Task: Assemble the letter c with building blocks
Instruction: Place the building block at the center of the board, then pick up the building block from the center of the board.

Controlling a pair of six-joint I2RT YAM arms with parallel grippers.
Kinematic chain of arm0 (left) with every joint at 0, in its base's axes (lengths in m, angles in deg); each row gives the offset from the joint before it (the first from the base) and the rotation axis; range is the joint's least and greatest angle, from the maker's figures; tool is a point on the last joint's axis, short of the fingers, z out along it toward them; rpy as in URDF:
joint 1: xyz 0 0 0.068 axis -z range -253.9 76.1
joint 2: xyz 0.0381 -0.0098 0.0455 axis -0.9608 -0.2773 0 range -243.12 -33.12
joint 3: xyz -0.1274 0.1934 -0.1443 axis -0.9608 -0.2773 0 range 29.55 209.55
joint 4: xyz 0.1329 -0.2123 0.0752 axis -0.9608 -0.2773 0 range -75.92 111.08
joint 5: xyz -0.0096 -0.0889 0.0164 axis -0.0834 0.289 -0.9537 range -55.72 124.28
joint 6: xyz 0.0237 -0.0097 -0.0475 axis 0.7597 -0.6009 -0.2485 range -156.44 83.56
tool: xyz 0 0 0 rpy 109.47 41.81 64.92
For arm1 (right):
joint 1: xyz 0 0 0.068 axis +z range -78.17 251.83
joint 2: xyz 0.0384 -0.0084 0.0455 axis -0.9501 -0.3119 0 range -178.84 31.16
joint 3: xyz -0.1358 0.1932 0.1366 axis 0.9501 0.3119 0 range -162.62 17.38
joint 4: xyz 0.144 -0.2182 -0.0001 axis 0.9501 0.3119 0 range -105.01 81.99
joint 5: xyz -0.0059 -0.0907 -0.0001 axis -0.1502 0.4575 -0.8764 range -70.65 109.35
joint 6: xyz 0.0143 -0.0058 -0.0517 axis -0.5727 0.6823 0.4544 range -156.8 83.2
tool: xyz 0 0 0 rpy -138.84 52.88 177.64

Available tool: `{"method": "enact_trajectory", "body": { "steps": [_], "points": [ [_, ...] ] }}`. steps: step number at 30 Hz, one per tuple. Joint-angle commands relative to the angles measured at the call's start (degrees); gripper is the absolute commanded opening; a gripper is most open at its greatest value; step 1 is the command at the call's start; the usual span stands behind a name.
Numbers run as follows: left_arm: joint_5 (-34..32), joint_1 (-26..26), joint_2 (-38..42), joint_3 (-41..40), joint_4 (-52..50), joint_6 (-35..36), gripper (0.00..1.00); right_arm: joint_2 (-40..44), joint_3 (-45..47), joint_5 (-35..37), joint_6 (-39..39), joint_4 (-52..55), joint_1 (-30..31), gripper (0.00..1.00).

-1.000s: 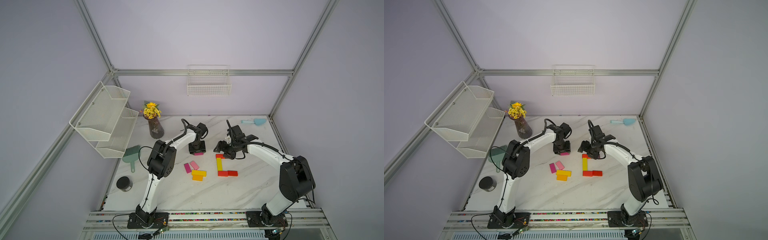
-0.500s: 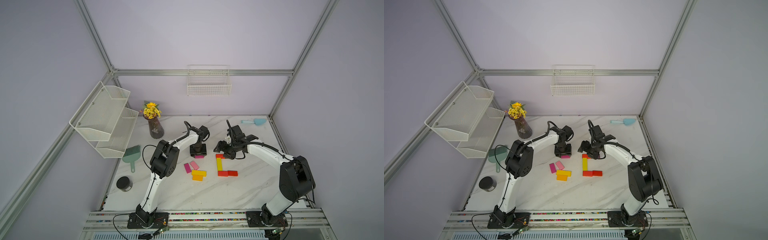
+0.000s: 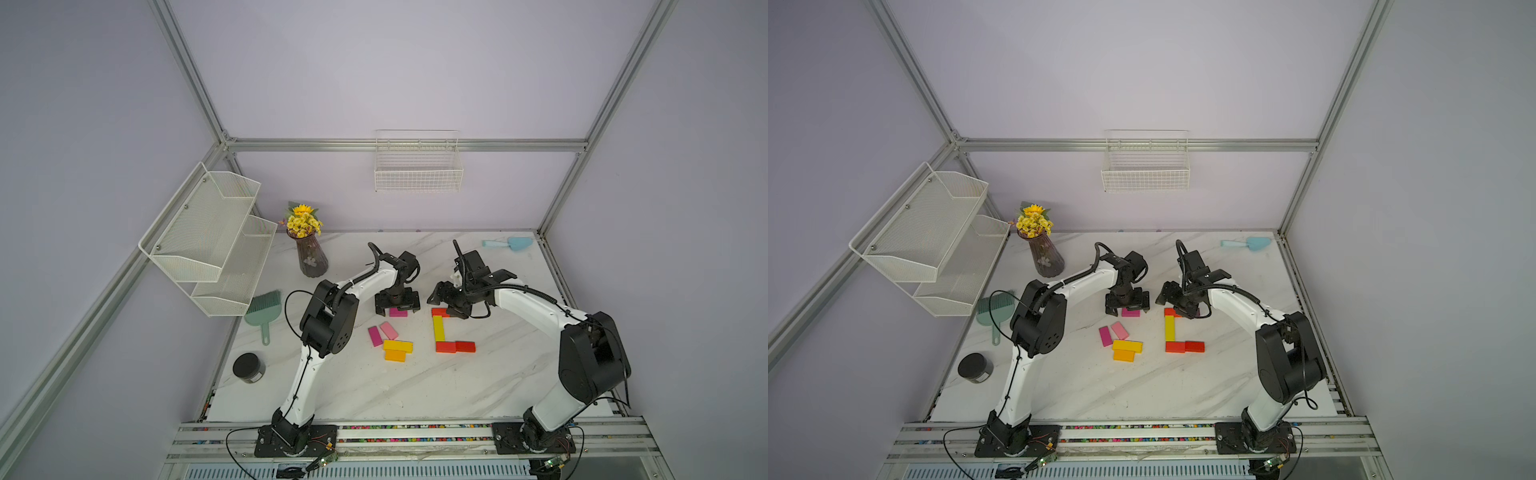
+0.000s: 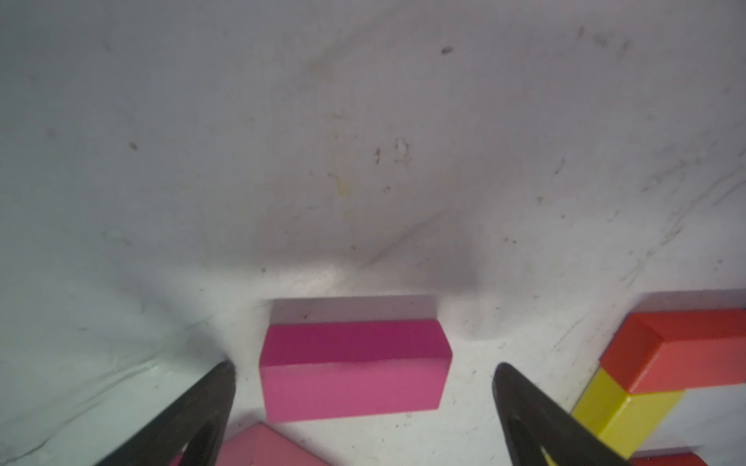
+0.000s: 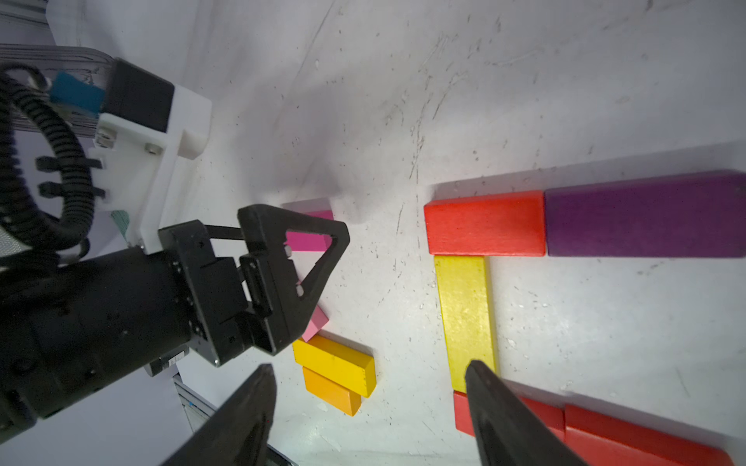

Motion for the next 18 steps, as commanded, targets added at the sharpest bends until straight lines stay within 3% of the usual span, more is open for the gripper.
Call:
{"method": "enact_trajectory", "body": {
  "steps": [1, 9, 15, 18],
  "points": [
    [-0.75, 0.08, 7.17, -0.51, -0.89, -0.46, 1.0, 2.48, 1.62, -0.21, -0.37, -0.5, -0.26, 0.76],
    [-2.11, 0.58, 14.11, -7.8, -0.07, 2.12, 1.0, 5.33, 4.04, -1.46, -0.28, -0.52, -0.28, 0.78],
    [-6.06, 3.65, 15.75, -11.89, 0.44, 5.93, 1.0, 8.0, 6.41, -1.91, 0.84, -0.59, -0.27, 0.88],
    [-8.46, 5.22, 15.33, -13.43, 0.57, 8.35, 1.0, 8.55, 7.58, -1.89, 1.39, -0.68, -0.27, 0.97]
  ]
}}
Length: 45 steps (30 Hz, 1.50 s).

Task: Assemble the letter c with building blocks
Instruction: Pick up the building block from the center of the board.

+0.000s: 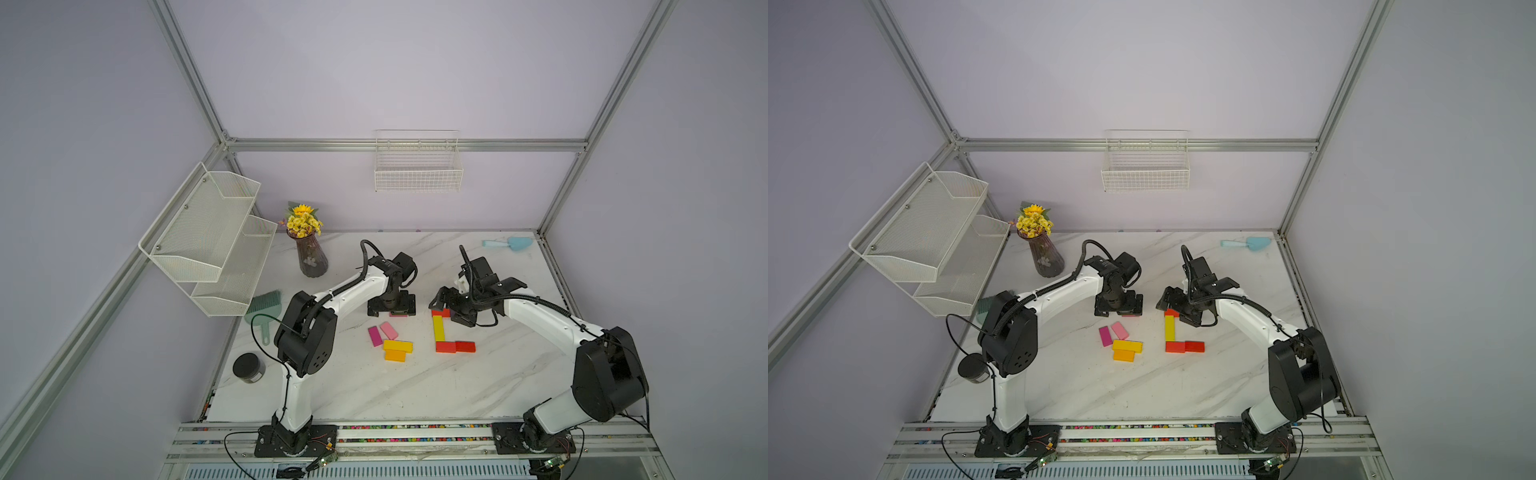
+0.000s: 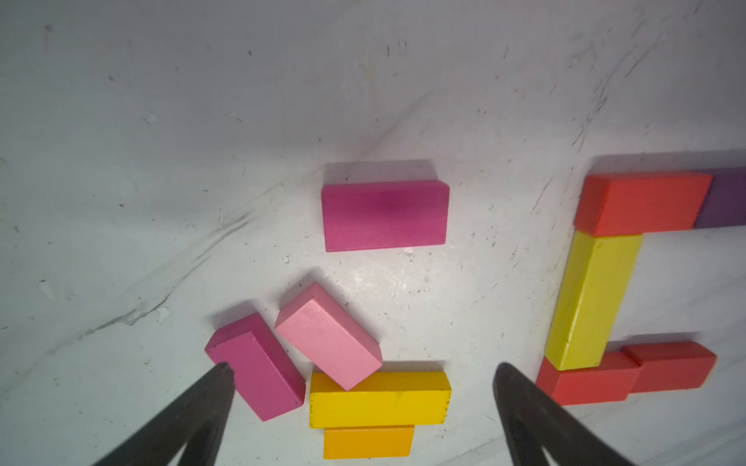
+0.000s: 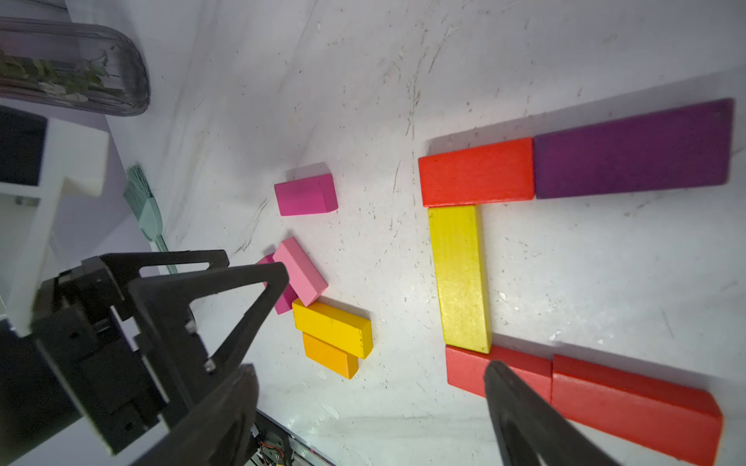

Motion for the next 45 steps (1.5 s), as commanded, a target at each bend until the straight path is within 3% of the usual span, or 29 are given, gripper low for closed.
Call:
{"method": "enact_trajectory", "body": {
  "steps": [1, 11, 21, 31, 45],
  "points": [
    [-3.69, 1.76, 0.52, -1.14, 0.18, 4.72, 1.0, 1.56, 1.62, -0.36, 0.86, -0.56, -0.26, 0.97],
    [-6.51, 2.59, 1.59, -5.52, 1.37, 8.0, 1.0, 4.17, 4.94, -1.53, -0.03, -0.64, -0.28, 0.97],
    [-5.98, 2.52, -0.07, -6.42, 2.95, 9.8, 0.91, 4.54, 5.14, -0.59, -0.71, -0.16, -0.22, 0.97],
    [-6.07, 2.49, 1.18, -9.78, 4.44, 13.15, 0.9, 3.42, 6.15, 0.16, -1.04, -1.15, -0.29, 0.97],
    [-7.11, 1.57, -1.95, -8.13, 5.08, 14.2, 0.84, 2.51, 6.63, 0.23, -2.62, -2.88, -0.28, 0.97]
  ]
}}
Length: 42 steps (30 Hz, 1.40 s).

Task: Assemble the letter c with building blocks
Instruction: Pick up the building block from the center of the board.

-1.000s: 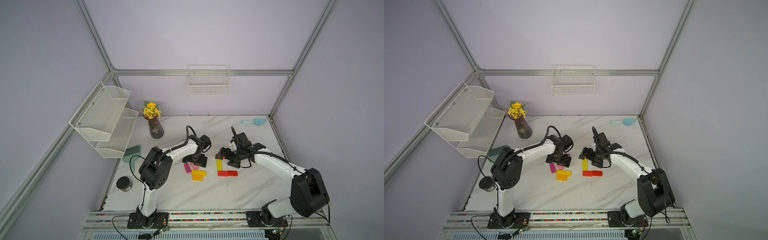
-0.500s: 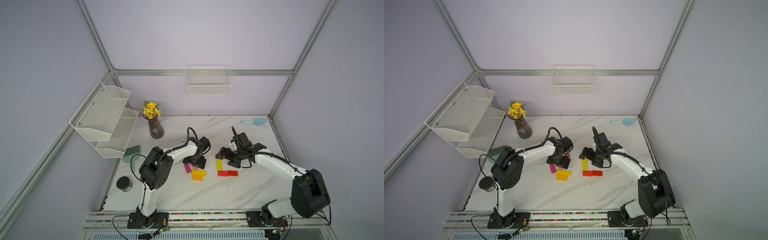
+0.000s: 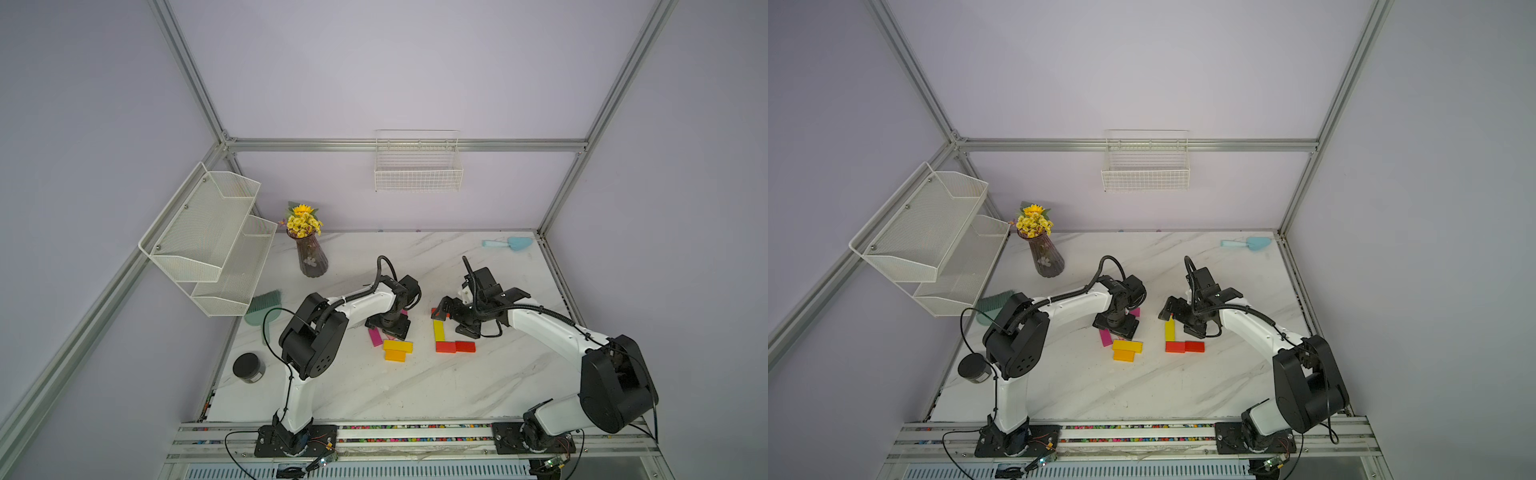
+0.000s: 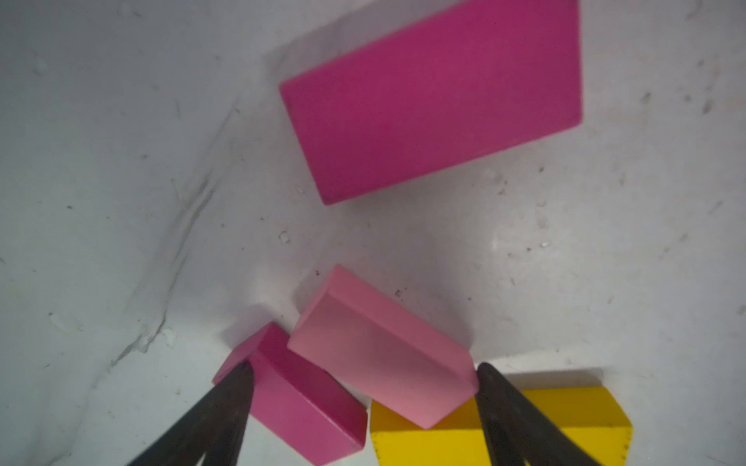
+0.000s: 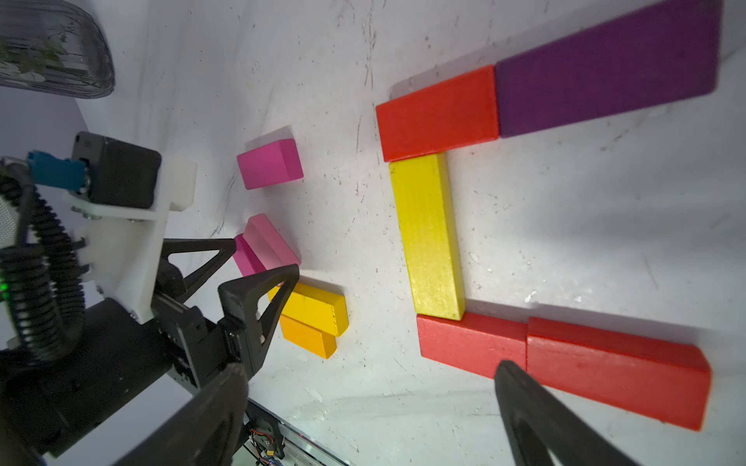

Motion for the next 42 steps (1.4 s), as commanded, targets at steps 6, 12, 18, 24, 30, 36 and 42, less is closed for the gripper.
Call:
{"method": "enact_trajectory", "body": {
  "steps": [6, 12, 18, 24, 30, 36, 42],
  "points": [
    [-0.49, -1.84, -1.36, 2.19, 1.62, 1.81, 0.84, -0.51, 0.68, 0.81, -0.75, -1.37, -0.28, 0.97],
    [0.0, -2.19, -2.06, 2.65, 1.71, 1.91, 0.82, -0.83, 0.43, 0.71, -0.57, -1.37, -0.28, 0.97],
    [0.93, -2.28, -1.57, 1.14, 2.79, 0.86, 0.78, -1.2, -0.02, 0.7, -0.48, -1.37, -0.26, 0.97],
    [1.94, -2.28, 0.23, -0.68, 4.15, -0.92, 0.7, -1.64, -0.28, 0.64, -0.36, -1.37, -0.28, 0.97],
    [2.45, -2.76, 2.79, -3.08, 5.61, -3.9, 0.66, -2.09, -0.54, 0.57, -0.3, -1.46, -0.28, 0.97],
    [3.5, -4.85, 6.3, -5.91, 7.7, -7.41, 0.65, -2.35, -0.77, 0.26, -0.05, -1.37, -0.22, 0.97],
    [4.23, -8.08, 7.61, -6.39, 8.73, -9.9, 0.65, -2.7, -0.89, 0.09, 0.22, -1.35, -0.28, 0.97]
  ]
}}
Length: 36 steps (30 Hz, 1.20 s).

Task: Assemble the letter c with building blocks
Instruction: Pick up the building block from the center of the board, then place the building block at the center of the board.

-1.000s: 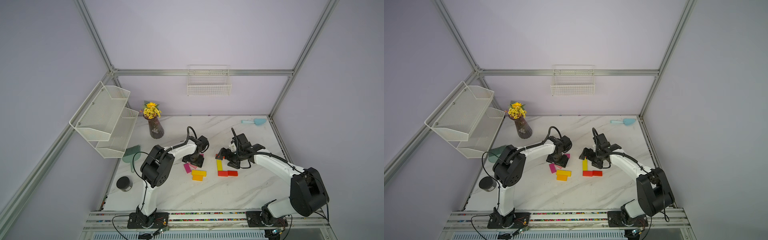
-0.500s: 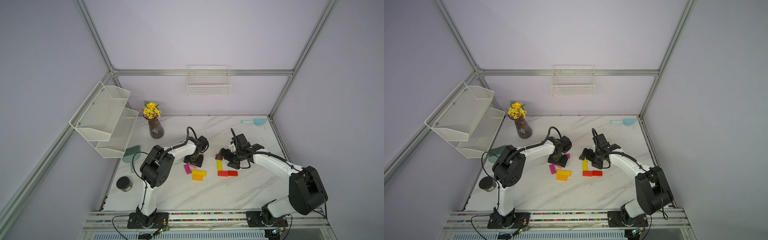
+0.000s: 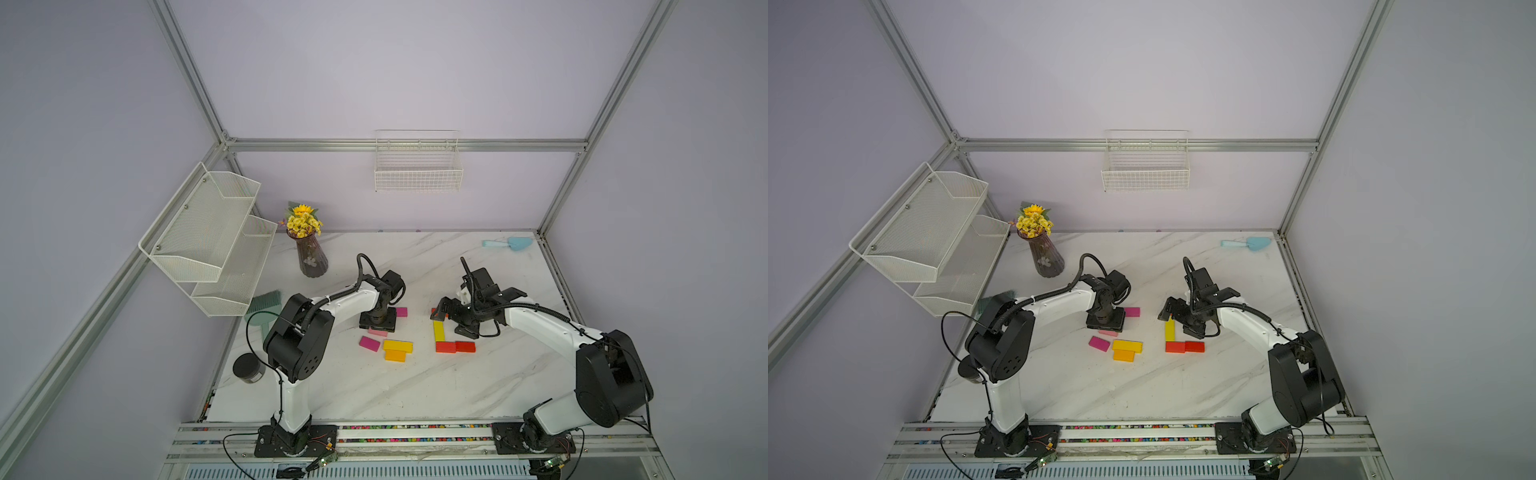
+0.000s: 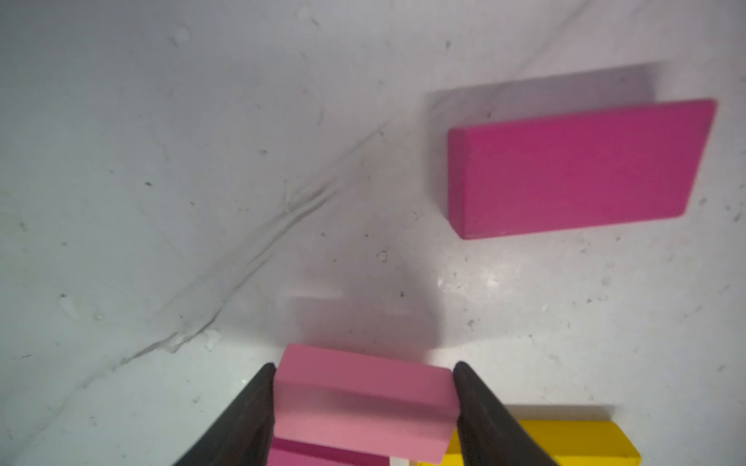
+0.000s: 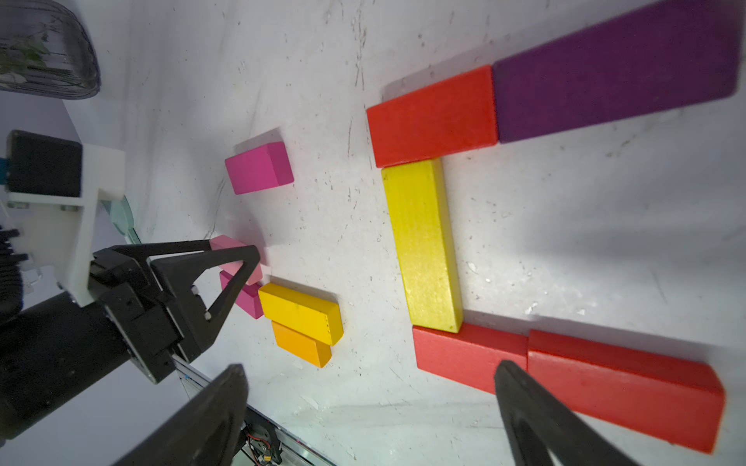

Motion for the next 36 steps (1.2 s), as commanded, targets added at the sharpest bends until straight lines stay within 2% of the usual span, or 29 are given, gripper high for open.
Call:
{"method": "enact_trajectory", "body": {
  "steps": [1, 9, 19, 28, 36],
  "points": [
    [0.79, -1.96, 2.09, 0.69, 1.76, -2.77, 0.65, -0.9, -0.81, 0.15, 0.25, -0.61, -0.27, 0.97],
    [0.28, -5.46, -2.21, 6.53, 0.23, -2.66, 0.65, -1.09, -1.26, -0.09, 0.46, -0.43, -0.28, 0.97],
    [0.95, -6.34, -6.91, 11.03, -0.85, -2.37, 0.68, -1.69, -2.61, -0.26, 0.46, -0.08, -0.28, 0.97],
    [2.15, -7.12, -8.0, 11.03, -0.7, -3.67, 0.83, -2.45, -3.17, -0.88, 0.73, -0.31, -0.28, 0.97],
    [3.49, -8.87, -1.28, 7.8, 0.29, -6.52, 0.94, -1.96, -4.18, -2.52, 1.03, -0.44, -0.28, 0.97]
  ]
}}
